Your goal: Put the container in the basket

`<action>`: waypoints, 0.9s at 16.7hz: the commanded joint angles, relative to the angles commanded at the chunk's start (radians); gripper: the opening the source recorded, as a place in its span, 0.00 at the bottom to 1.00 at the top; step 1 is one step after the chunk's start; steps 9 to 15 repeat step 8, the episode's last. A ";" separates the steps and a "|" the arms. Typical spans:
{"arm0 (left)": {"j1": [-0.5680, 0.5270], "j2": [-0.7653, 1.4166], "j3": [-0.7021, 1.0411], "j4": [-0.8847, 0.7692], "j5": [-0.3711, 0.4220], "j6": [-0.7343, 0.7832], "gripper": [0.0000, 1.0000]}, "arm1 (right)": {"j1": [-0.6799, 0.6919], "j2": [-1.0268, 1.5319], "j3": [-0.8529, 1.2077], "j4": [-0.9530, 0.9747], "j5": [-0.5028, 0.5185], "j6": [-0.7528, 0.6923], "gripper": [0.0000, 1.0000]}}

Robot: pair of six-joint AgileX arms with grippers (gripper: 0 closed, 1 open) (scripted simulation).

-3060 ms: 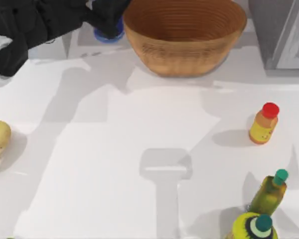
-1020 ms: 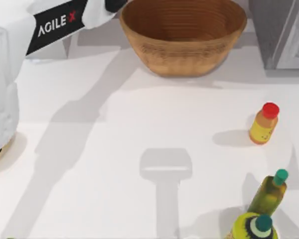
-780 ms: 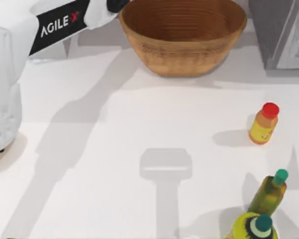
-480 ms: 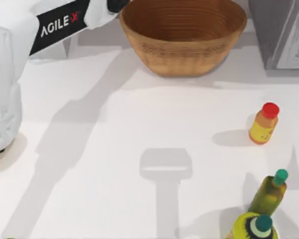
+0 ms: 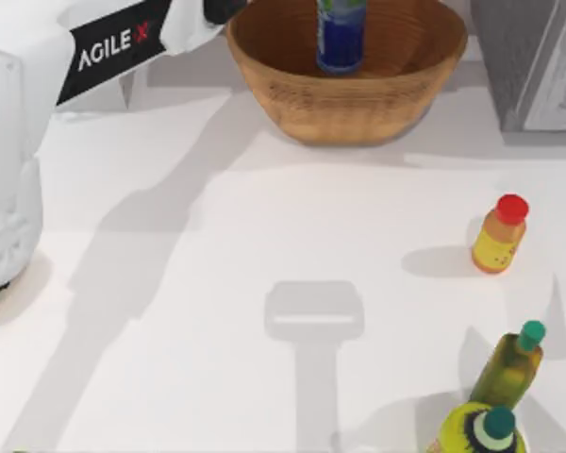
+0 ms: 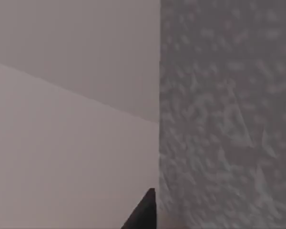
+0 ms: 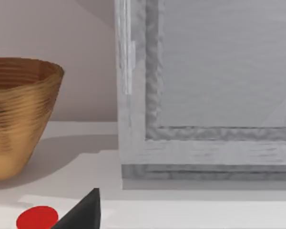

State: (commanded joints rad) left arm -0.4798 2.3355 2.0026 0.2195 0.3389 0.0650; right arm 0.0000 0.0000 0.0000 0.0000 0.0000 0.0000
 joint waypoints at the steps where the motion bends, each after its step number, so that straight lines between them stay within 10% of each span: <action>1: 0.000 0.000 0.000 0.000 0.000 0.000 0.90 | 0.000 0.000 0.000 0.000 0.000 0.000 1.00; 15: 0.000 0.000 0.000 0.000 0.000 0.000 1.00 | 0.000 0.000 0.000 0.000 0.000 0.000 1.00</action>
